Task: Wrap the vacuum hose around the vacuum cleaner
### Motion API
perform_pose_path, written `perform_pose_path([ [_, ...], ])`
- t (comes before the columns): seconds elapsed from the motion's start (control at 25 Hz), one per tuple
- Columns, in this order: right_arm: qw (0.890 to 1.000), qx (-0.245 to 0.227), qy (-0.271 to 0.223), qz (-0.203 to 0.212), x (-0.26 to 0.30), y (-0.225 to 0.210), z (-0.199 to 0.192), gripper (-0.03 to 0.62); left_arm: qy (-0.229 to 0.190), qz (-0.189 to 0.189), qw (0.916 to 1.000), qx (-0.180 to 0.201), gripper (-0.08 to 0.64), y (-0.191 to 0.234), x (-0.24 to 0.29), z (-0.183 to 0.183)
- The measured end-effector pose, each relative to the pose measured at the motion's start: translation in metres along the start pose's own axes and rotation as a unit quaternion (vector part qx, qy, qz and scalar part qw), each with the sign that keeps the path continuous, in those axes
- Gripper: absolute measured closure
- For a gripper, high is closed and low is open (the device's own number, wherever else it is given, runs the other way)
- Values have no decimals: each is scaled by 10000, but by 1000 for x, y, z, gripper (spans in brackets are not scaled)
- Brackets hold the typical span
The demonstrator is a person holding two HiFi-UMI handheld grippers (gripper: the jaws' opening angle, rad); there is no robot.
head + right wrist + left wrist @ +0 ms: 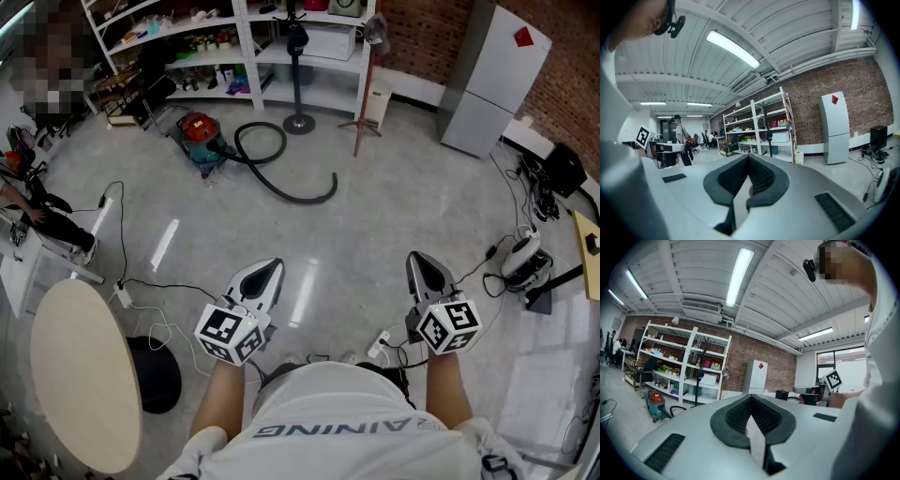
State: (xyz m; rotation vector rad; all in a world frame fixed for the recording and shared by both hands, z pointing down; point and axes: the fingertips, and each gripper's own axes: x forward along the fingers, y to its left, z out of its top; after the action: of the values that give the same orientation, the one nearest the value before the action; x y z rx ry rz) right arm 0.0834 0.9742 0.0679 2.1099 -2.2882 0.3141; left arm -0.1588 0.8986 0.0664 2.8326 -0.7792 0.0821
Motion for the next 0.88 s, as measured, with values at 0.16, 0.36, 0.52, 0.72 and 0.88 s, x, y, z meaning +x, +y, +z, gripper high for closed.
perform_pose_path([
  [0.16,10000,-20,32,-19,-3,-4,0,583,0,-25,10000,-24,543,-4,3,2],
  [0.36,9997,-115,34,-193,-9,-19,2,583,62,43,10000,-19,543,-6,2,-6],
  [0.52,9996,-32,-95,-253,-13,-26,5,583,72,45,10000,-50,543,-7,2,-10],
  [0.72,9999,-12,-95,-142,-10,-26,2,583,55,24,10000,-60,543,-10,7,-10],
  [0.88,10000,42,-45,-78,-14,-28,-4,583,182,8,9997,-149,543,-17,10,-12],
])
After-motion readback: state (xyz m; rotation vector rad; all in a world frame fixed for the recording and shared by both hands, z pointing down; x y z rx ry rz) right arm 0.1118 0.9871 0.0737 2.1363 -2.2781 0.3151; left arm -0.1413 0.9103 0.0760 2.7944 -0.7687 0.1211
